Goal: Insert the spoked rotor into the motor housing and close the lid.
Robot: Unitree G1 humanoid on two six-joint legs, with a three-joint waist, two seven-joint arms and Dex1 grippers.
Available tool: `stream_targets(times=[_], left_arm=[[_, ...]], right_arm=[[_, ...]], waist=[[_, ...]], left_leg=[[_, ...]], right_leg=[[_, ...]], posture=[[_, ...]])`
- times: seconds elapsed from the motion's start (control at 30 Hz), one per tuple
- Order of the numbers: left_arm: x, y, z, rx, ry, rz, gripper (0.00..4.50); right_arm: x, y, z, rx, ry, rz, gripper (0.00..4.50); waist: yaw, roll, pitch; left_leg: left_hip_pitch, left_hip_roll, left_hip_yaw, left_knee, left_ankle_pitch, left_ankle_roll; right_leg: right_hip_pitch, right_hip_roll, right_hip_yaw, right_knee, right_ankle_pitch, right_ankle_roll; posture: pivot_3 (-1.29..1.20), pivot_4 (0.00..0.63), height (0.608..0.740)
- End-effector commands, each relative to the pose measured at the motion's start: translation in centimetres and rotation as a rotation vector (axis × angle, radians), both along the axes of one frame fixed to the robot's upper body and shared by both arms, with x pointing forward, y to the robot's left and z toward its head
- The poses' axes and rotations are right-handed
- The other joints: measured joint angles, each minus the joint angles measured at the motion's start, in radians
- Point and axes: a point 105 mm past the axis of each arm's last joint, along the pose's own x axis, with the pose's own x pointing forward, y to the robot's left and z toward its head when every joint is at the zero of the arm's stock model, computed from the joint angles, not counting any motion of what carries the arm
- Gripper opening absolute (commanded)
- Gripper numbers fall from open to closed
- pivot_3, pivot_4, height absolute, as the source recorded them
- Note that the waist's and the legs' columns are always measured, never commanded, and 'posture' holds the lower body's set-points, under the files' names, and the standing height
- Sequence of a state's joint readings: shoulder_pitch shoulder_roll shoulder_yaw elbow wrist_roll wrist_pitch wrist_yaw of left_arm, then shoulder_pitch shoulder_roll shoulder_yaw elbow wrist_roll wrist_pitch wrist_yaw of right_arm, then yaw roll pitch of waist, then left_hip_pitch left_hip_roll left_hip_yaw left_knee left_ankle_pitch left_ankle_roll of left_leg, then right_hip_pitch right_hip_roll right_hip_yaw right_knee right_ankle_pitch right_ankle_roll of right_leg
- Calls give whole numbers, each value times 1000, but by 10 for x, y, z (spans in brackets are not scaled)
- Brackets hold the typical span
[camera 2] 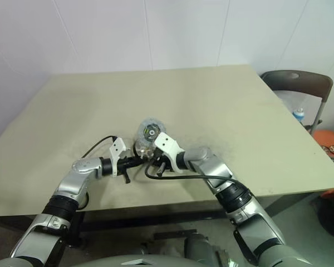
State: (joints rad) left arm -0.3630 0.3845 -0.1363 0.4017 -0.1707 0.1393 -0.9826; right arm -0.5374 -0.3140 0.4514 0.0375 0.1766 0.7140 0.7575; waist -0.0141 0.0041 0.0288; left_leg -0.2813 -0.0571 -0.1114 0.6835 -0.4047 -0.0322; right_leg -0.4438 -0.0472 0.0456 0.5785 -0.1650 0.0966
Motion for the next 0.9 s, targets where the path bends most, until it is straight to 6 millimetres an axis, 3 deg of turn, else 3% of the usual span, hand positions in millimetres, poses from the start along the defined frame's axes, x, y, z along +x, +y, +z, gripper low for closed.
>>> stream_targets(times=[0.03,0.27,0.37,0.6,0.9], left_arm=[[6,-2,11,1,-48,-12,0],[5,-2,10,3,-46,-12,0],[5,-1,9,4,-48,-11,0],[5,1,9,5,-47,-9,0],[4,2,9,8,-43,-8,0]], right_arm=[[3,4,6,27,-18,-6,12],[2,10,15,87,-6,-10,12],[1,14,22,124,0,2,652],[-4,16,34,154,5,41,3041],[6,21,42,100,-140,38,3041]], waist=[[0,0,0],[0,0,0],[0,0,0],[1,0,0],[1,0,0]], left_leg=[[0,0,0,0,0,0],[1,0,0,0,0,0],[1,0,0,0,0,-1],[0,0,0,0,0,-1],[0,0,0,0,0,-1]], right_leg=[[0,0,0,0,0,0],[0,0,0,1,0,0],[0,0,0,1,0,0],[0,0,0,1,0,0],[0,0,0,1,0,0]], posture=[[0,0,740],[0,0,740],[0,0,740],[0,0,740],[0,0,740]])
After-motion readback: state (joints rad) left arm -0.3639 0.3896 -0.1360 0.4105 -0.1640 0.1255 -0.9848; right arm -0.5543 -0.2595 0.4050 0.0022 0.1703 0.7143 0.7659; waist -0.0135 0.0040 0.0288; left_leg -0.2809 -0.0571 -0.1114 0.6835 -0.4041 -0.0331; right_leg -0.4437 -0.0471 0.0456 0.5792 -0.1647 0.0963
